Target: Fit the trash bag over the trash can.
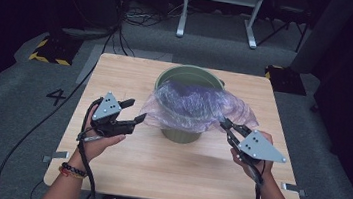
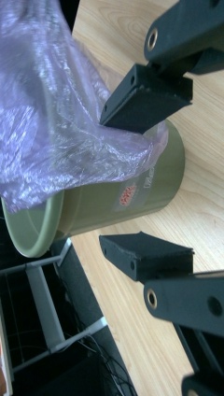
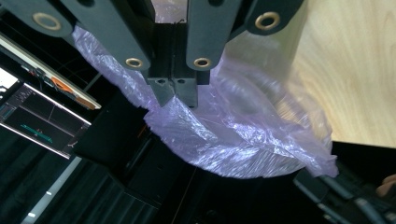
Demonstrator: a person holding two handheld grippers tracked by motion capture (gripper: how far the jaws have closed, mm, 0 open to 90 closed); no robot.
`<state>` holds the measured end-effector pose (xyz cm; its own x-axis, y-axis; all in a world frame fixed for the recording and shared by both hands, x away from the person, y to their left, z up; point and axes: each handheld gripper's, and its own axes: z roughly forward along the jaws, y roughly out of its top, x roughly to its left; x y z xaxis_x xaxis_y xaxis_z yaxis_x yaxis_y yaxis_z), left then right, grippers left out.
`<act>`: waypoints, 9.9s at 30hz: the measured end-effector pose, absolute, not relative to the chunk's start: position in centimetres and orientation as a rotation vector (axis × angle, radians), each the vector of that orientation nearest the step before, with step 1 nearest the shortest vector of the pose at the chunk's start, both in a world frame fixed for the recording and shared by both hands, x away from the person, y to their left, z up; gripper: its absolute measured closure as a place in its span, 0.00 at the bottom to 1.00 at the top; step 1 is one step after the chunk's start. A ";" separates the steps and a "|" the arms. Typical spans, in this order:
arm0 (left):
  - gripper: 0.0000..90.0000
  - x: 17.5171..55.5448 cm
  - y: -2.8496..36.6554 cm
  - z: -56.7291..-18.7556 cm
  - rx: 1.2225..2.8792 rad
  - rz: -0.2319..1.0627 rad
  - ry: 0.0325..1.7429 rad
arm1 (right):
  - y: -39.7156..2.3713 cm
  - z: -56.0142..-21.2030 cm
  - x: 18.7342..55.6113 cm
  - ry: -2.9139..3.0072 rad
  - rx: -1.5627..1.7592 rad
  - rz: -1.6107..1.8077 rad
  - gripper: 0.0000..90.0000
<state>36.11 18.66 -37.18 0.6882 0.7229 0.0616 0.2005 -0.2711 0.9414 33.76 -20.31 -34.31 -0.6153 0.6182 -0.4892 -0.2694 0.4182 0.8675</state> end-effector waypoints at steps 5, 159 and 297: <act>0.26 35.5 18.2 -36.5 1.781 0.618 0.713 | -19.9 -32.3 36.1 1.863 0.385 1.321 1.00; 0.22 40.6 16.5 -40.0 1.925 0.548 0.638 | -27.1 -39.5 44.7 2.143 0.763 1.300 0.29; 0.22 44.1 20.1 -37.3 1.897 0.669 0.877 | -29.6 -37.5 44.0 2.088 0.823 1.373 0.35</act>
<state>44.11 20.11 -37.27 0.6001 0.7945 0.0932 0.2996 -0.3312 0.8947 43.95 -29.59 -37.51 -0.6893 0.7199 -0.0818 0.2103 0.3069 0.9282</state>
